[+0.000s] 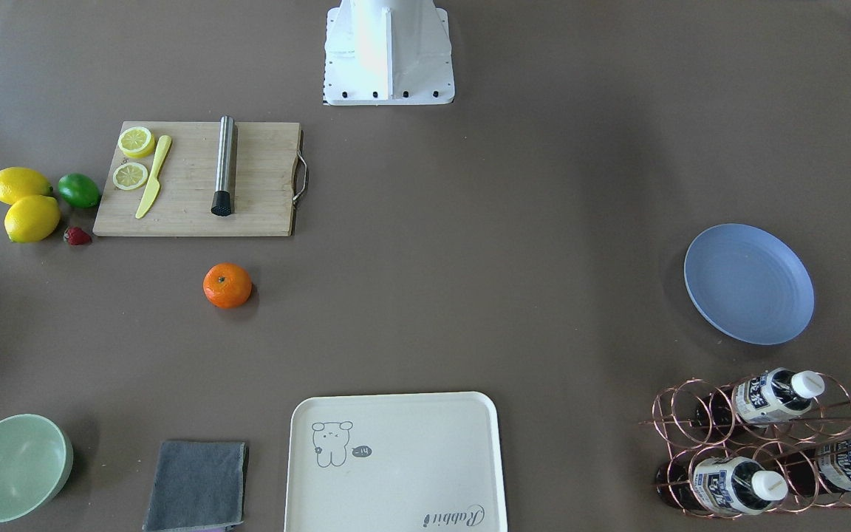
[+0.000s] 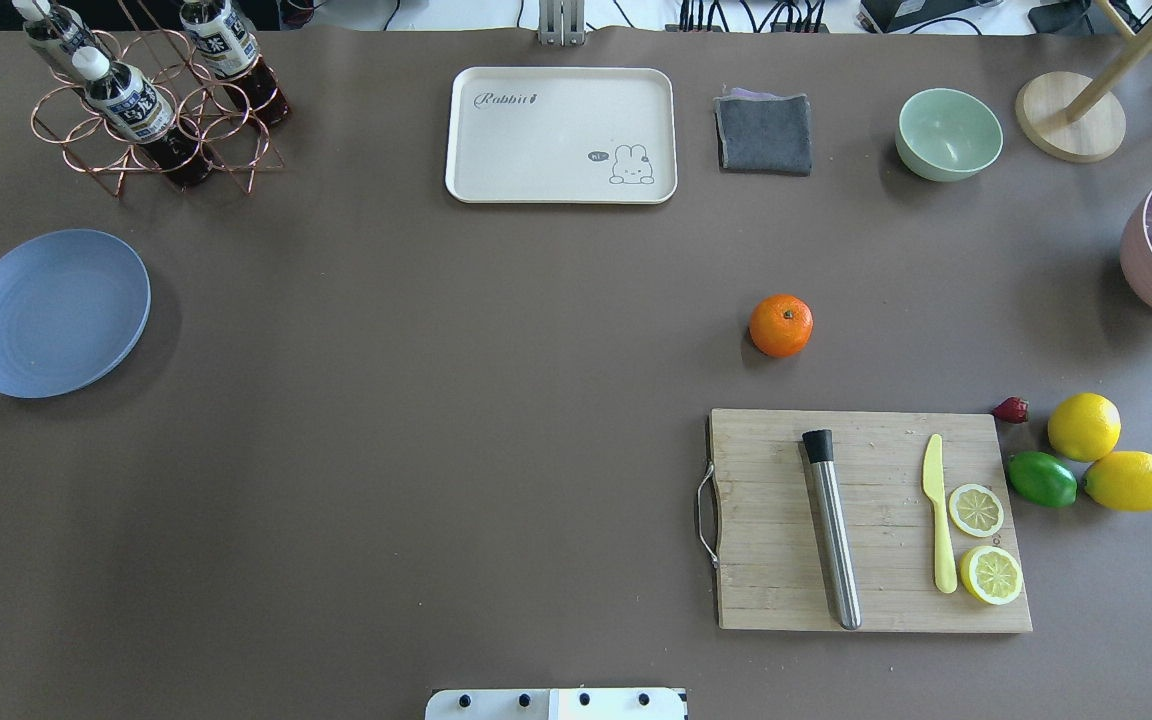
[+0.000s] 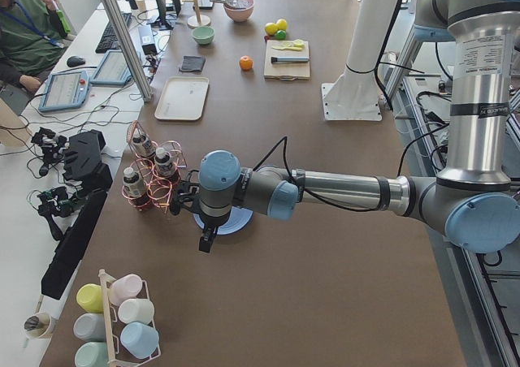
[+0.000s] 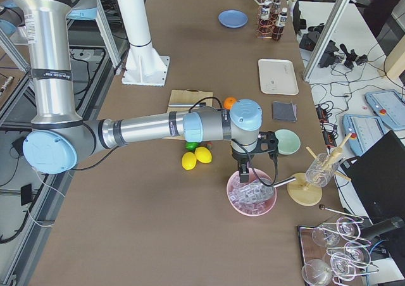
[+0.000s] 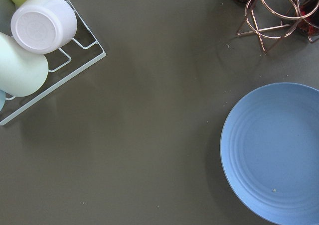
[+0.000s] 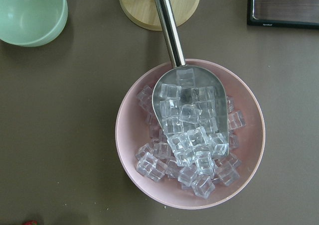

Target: Pick orange to plate

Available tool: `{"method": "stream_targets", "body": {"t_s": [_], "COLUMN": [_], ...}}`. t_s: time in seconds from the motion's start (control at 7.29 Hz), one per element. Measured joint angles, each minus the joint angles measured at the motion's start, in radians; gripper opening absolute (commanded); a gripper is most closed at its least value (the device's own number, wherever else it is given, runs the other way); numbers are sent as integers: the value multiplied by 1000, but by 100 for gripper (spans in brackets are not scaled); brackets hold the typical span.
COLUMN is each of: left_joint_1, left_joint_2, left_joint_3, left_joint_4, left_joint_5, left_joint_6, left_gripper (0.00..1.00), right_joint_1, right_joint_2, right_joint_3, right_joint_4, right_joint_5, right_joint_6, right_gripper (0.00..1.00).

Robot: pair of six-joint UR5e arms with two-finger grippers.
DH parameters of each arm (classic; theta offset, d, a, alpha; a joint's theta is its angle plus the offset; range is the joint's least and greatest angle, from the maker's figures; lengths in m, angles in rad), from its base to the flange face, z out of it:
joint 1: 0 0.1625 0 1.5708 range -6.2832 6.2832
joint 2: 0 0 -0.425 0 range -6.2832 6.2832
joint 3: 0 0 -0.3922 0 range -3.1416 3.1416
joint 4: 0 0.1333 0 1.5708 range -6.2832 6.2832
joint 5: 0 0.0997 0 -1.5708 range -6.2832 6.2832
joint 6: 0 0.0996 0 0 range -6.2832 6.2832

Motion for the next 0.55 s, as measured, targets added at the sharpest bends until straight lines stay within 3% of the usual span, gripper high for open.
{"method": "stream_targets", "body": {"t_s": [0.55], "left_joint_1": [17], "left_joint_2": [-33], "left_joint_3": [24], "left_joint_4": [-21], "left_joint_5": [-1], "left_joint_6": [2], "left_gripper": [98], "right_joint_1": [-2], "right_joint_2": [0], "right_joint_3": [15], "right_joint_4": [0], "right_joint_5": [2], "right_joint_6": [17], "right_gripper": [100]}}
